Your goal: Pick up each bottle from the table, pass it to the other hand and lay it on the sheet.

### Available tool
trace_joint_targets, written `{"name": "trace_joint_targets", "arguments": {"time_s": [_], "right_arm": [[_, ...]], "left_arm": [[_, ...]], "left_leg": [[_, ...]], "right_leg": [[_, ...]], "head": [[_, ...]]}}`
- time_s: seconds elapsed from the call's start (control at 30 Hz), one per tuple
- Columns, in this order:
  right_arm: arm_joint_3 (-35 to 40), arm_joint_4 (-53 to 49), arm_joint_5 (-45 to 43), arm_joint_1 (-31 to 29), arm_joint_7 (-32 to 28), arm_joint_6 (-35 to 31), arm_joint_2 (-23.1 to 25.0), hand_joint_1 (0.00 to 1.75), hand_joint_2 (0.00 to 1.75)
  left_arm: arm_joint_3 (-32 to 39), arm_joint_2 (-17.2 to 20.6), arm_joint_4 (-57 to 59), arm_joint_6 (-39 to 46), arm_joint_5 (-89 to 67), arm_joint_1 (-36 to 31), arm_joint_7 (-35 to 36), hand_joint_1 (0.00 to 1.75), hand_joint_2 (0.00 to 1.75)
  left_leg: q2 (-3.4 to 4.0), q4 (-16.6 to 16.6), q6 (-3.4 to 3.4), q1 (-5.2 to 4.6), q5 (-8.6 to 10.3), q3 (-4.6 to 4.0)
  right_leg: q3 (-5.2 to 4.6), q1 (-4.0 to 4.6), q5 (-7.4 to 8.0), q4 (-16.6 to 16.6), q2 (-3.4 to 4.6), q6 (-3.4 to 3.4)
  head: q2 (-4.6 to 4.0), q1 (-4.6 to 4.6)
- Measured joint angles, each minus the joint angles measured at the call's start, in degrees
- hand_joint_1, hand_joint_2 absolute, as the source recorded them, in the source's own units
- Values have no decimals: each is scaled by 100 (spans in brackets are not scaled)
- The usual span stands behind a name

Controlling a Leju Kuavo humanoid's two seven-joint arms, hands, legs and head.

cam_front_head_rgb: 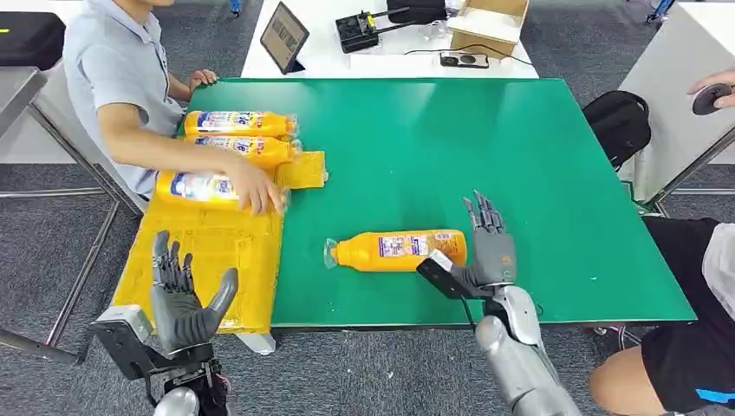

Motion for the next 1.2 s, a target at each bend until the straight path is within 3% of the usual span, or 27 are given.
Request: {"name": "trace_joint_targets", "arguments": {"time_s": [0.43,0.6,0.97,1.2], "right_arm": [[9,1174,188,-1025,241,271,-140,0,175],[13,1566,-123,-1297,-15,988,-92,0,175],[335,2192,-127,-1497,-352,1687,241,0,175],[760,2393,365,-1712,198,1473,306,0,175]], "left_arm": [[35,-28,424,262,361,-274,511,0,175],[28,-28,577,448,85,-368,502,0,175],[22,-28,763,503,-35,-488,467,0,175],[6,-28,763,263,157,-496,494,0,175]], "left_leg": [[-2,1,4,0,5,2],[-2,1,4,0,6,2],[-3,1,4,0,5,0],[-4,1,5,0,6,0]], "right_leg": [[4,0,3,0,-1,2],[4,0,4,1,-1,2],[1,1,3,2,0,2],[2,0,3,2,-1,2]], "head": [[0,2],[0,2],[0,2],[0,0]]}}
